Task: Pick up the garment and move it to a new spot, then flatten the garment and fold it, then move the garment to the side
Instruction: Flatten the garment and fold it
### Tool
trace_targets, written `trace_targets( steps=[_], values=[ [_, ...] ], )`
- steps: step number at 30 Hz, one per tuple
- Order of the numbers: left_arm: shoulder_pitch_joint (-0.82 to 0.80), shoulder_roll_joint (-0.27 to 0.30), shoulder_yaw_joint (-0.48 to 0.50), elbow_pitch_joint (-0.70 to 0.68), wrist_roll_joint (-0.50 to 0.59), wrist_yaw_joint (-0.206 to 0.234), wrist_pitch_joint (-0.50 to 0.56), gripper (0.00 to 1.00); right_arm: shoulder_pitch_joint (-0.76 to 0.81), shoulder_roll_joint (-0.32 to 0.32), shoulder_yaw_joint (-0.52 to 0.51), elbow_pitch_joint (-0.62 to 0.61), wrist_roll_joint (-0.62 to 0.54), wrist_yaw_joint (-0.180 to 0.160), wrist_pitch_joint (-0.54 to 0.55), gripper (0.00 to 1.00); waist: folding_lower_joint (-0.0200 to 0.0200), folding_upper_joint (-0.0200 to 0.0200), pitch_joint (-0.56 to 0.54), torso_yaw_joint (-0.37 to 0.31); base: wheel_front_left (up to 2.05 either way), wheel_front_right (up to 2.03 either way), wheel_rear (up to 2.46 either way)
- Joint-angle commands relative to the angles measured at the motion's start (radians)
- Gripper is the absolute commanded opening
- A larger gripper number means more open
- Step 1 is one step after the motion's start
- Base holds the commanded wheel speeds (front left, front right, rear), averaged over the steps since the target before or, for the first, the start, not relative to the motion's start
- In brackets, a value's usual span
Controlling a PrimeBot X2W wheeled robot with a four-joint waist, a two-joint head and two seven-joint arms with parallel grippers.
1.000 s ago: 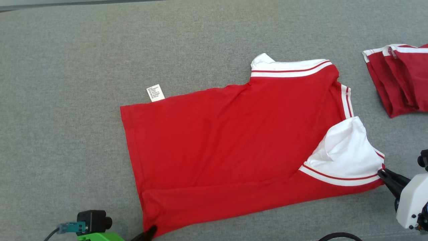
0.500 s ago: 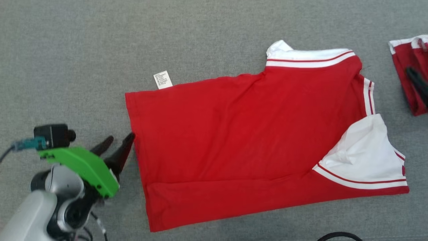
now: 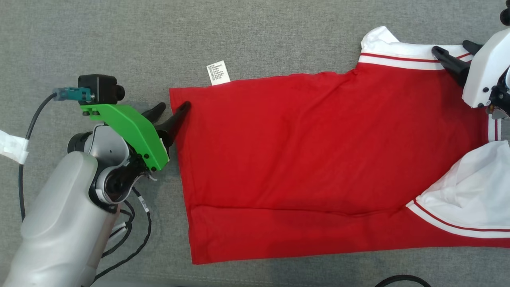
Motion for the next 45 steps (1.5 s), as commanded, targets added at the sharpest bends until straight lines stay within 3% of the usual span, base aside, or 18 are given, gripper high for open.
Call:
trace_targets(
  steps=[1,10,19,20,21,26,28,29,30,31,32,33,34,38,45],
  values=[
    [0.015,0.002,-0.009,0.057,-0.002,0.003,0.005,1.00,-0.009,-0.018,0.008,0.009,0.011,0.000,0.009,1.00,-0.0001,0.0000,0.004,0.010,0.00,0.00,0.00],
    [-0.025,-0.018,-0.003,0.130,-0.017,-0.040,-0.018,1.00,0.011,-0.073,0.056,0.012,0.051,0.000,0.046,1.00,-0.0001,0.0000,-0.005,-0.003,0.00,0.00,0.00],
    [-0.066,-0.048,-0.020,0.159,-0.005,-0.058,-0.028,1.00,-0.015,-0.060,0.094,0.029,0.036,0.000,0.001,1.00,-0.0001,0.0000,0.017,0.000,0.00,0.00,0.00],
    [-0.073,-0.052,-0.027,0.169,-0.003,-0.064,-0.022,1.00,-0.018,-0.057,0.104,0.040,0.041,0.000,-0.003,0.55,-0.0001,0.0000,0.019,0.002,0.00,0.00,0.00],
    [-0.073,-0.052,-0.027,0.169,-0.003,-0.064,-0.022,1.00,-0.018,-0.057,0.104,0.040,0.041,0.000,-0.003,0.55,-0.0001,0.0000,0.019,0.002,0.00,0.00,0.00],
    [-0.073,-0.061,-0.041,0.189,-0.004,-0.080,-0.012,1.00,-0.013,-0.062,0.123,0.063,0.058,0.000,0.002,0.30,-0.0001,0.0000,0.014,0.004,0.00,0.00,0.00],
    [-0.066,-0.061,-0.049,0.193,-0.008,-0.089,-0.004,0.85,-0.013,-0.066,0.128,0.066,0.067,0.000,0.010,0.18,-0.0001,0.0000,0.010,0.004,0.00,0.00,0.00],
    [-0.062,-0.062,-0.052,0.193,-0.012,-0.095,0.001,0.71,-0.012,-0.068,0.130,0.066,0.073,0.000,0.012,0.10,-0.0001,0.0000,0.008,0.003,0.00,0.00,0.00],
    [-0.057,-0.063,-0.057,0.192,-0.016,-0.100,0.006,0.50,-0.012,-0.069,0.132,0.066,0.079,0.000,0.016,0.00,-0.0001,0.0000,0.006,0.003,0.00,0.00,0.00],
    [-0.052,-0.063,-0.061,0.189,-0.019,-0.104,0.009,0.42,-0.011,-0.071,0.135,0.065,0.086,0.000,0.019,0.00,-0.0001,0.0000,0.003,0.003,0.00,0.00,0.00],
    [-0.047,-0.064,-0.064,0.186,-0.024,-0.109,0.012,0.27,-0.009,-0.072,0.138,0.064,0.095,0.000,0.022,0.00,-0.0001,0.0000,0.000,0.003,0.00,0.00,0.00],
    [-0.040,-0.067,-0.066,0.182,-0.029,-0.114,0.016,0.18,-0.007,-0.074,0.142,0.059,0.104,0.000,0.024,0.00,-0.0001,0.0000,-0.003,0.002,0.00,0.00,0.00],
    [-0.035,-0.067,-0.071,0.175,-0.032,-0.121,0.019,0.00,-0.005,-0.076,0.147,0.054,0.112,0.000,0.026,0.00,-0.0001,0.0000,-0.006,0.002,0.00,0.00,0.00],
    [-0.035,-0.055,-0.054,0.156,-0.039,-0.130,-0.009,0.00,-0.005,-0.085,0.156,0.036,0.135,0.000,0.004,0.00,-0.0001,0.0000,-0.018,-0.001,0.00,0.00,0.00],
    [-0.026,-0.032,0.001,0.132,-0.018,-0.105,-0.128,0.00,-0.013,-0.102,0.168,0.004,0.129,0.000,-0.126,0.00,-0.0001,0.0000,-0.052,-0.014,0.00,0.00,0.00]
  ],
)
